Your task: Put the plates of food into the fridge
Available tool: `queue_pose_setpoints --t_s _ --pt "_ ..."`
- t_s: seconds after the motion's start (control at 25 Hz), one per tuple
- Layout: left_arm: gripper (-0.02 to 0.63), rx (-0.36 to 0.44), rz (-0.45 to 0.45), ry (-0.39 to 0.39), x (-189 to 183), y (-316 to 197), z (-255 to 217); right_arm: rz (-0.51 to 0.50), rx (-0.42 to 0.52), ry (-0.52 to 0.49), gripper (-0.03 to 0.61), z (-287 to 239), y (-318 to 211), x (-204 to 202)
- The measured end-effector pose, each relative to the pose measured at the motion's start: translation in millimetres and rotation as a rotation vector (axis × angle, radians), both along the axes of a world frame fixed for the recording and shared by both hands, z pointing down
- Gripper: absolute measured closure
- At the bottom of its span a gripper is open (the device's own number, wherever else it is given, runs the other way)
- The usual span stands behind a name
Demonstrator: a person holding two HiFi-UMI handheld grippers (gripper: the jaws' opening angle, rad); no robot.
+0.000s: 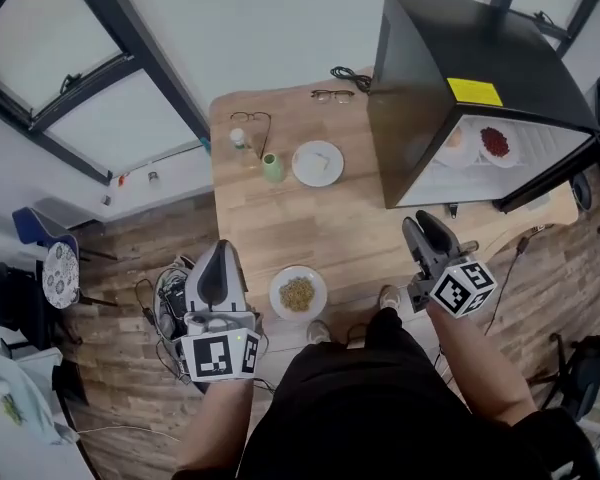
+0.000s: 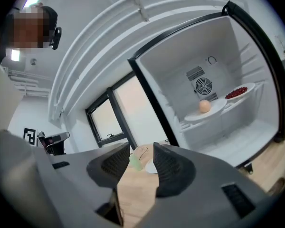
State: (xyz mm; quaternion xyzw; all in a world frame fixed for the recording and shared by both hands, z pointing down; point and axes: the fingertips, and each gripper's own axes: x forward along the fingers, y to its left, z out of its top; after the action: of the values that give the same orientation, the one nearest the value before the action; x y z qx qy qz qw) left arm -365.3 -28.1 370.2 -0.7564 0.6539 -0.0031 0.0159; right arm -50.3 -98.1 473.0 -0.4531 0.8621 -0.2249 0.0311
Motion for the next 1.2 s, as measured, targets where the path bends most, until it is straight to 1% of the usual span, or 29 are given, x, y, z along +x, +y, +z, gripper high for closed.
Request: queue_pose_setpoints --t_s 0.08,0.2,0.32,0.44,0.52,0.68,0.84,0.92,1.0,1.2 --pt "0.611 -0.009 0.000 -0.011 -13.5 11.3 5.6 -0.024 -0.010 0.002 0.408 8.5 13.7 -20.2" --pt "0.610 -0.010 0.000 -0.048 -32.0 26.5 9.7 -0.087 -0.004 0.014 0.408 17.7 34.0 -54.7" --pt "0.609 -0.013 -0.003 -0.061 -48.3 39.6 14.3 -0.130 -0.039 0.024 0.408 35.1 52.2 -85.3" --pt "0.611 -0.012 0.011 -0.116 -56.5 48.8 18.4 -0.144 -0.124 0.012 0.416 63.7 68.3 -108.0" --pt "0.611 -0.017 0.019 -0.129 -60.7 52.7 22.1 -0.148 -0.198 -0.004 0.419 86.5 79.1 -119.2" --pt "0.611 -0.055 0.024 -0.107 -68.8 55.2 36.8 -0.149 -0.338 -0.025 0.420 132.1 102.7 -130.5" --pt "0.611 -0.086 0.037 -0.105 -71.0 54.4 50.8 -0.133 -0.460 -0.056 0.420 175.2 121.4 -133.4" --pt "0.611 -0.107 0.036 -0.093 -72.0 54.9 58.4 -0.143 -0.523 -0.072 0.420 198.9 132.5 -137.1" --pt "0.611 -0.124 0.037 -0.105 -74.4 56.0 67.9 -0.159 -0.586 -0.085 0.420 220.8 144.9 -141.7" --pt "0.611 -0.178 0.023 -0.100 -81.3 57.6 92.2 -0.155 -0.684 -0.150 0.420 252.6 154.7 -153.3"
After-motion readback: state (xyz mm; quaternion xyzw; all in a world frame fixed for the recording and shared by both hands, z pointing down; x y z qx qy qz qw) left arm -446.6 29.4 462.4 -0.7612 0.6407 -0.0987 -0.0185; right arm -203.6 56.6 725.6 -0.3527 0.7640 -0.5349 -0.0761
